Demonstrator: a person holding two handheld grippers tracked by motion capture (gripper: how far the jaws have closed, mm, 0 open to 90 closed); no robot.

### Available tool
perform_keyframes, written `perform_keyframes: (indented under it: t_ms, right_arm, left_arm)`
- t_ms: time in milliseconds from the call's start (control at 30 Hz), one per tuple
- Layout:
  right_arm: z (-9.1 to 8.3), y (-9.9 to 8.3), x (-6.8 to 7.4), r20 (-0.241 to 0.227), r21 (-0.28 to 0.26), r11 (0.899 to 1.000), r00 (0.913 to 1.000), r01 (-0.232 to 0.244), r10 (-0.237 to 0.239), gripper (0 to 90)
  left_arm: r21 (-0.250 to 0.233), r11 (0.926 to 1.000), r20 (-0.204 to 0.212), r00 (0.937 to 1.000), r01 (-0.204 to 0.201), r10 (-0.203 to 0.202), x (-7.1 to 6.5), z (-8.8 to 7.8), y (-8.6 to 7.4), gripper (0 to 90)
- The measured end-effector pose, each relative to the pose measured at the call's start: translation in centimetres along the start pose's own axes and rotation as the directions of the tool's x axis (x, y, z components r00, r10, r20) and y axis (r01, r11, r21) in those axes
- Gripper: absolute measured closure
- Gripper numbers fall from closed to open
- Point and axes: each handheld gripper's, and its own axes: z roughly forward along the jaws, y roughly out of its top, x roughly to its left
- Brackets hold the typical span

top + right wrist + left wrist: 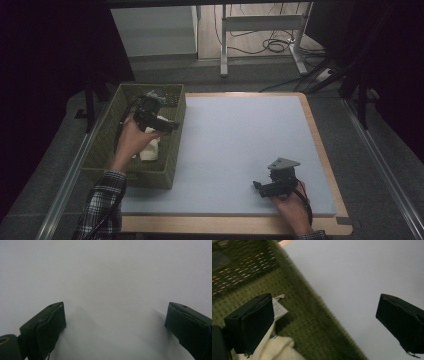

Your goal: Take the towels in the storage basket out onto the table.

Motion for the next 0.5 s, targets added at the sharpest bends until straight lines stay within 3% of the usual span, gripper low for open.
perform_keyframes:
  t_ms: [233,500]
  right_arm:
    - [0.0,0.0,0.0,0.000,0.000,1.000,1.0000,0.000,0.000,3.5]
    - [0.0,0.0,0.0,0.000,0.000,1.000,1.0000,-0.001,0.001,3.5]
  left_arm:
    - [0.015,0.9989,-0.045,0.9980,0.045,-0.044,2.8,-0.2,-1.8,2.2]
    - [0.069,0.9937,-0.071,0.9939,0.089,-0.084,5.1,1.3,-4.0,2.2]
